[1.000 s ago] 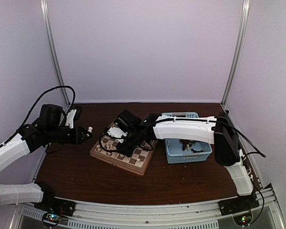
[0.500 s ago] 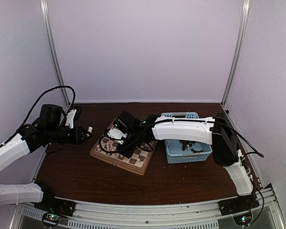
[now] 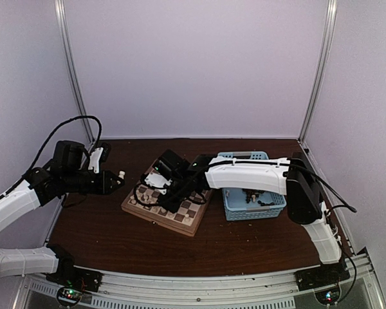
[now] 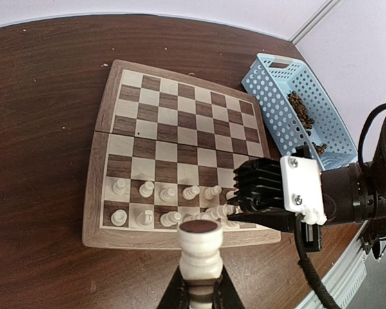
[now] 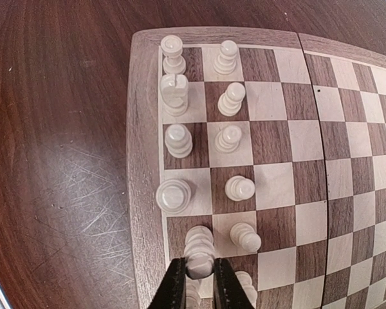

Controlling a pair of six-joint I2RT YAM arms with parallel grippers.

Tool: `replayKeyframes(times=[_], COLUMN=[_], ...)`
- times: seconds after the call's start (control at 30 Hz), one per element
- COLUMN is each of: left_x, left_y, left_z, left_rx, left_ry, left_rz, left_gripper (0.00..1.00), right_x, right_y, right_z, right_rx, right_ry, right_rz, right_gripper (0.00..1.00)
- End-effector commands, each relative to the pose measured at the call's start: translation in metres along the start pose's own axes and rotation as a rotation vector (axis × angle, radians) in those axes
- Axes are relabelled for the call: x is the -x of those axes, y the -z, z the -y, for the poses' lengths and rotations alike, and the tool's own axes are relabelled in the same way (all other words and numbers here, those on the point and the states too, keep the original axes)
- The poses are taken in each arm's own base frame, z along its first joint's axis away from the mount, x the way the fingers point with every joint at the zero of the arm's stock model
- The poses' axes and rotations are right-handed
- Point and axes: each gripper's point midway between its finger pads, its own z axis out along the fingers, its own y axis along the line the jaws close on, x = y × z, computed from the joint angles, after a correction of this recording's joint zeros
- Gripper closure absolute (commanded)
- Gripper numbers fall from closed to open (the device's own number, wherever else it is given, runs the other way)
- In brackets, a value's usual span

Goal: Set up the chess pieces on the board
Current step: Place the chess piece on the chessboard.

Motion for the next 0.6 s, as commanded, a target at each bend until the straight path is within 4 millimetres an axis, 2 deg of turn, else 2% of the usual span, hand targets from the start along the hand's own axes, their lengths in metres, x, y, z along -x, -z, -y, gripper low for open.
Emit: replayKeyframes(times=[0.0,0.23,0.33,0.43,0.57], left_x=[0.013,0.013,0.012,0.013,0.013], left_y=[0.003,0.002,0.001,0.001,0.001], left_z=[0.004,0.004,0.004,0.004,0.005], left_rx=[-0.015,-0.018,-0.018,-0.019,-0.024], left_ry=[-0.009,-0.007,-0.006,-0.006,-0.005], left_rz=[0.043,0.039,0.037,0.038,0.037], left_gripper=[1.0,1.0,1.0,1.0,1.0], right_x=[0.004,0.003,0.002,0.004,0.011], right_y=[0.004,0.007,0.007,0.008,0.017], right_z=[-0.001,-0.003,-0.002,-0.001,0.005], right_rx=[0.017,0.021,0.016,0.011,-0.024], right_ry=[-0.011,-0.009,-0.008,-0.008,-0.011], right_rz=[0.008,0.015,0.013,0.017,0.048], right_gripper=[0.92,0.89,0.82,0.69,0.66])
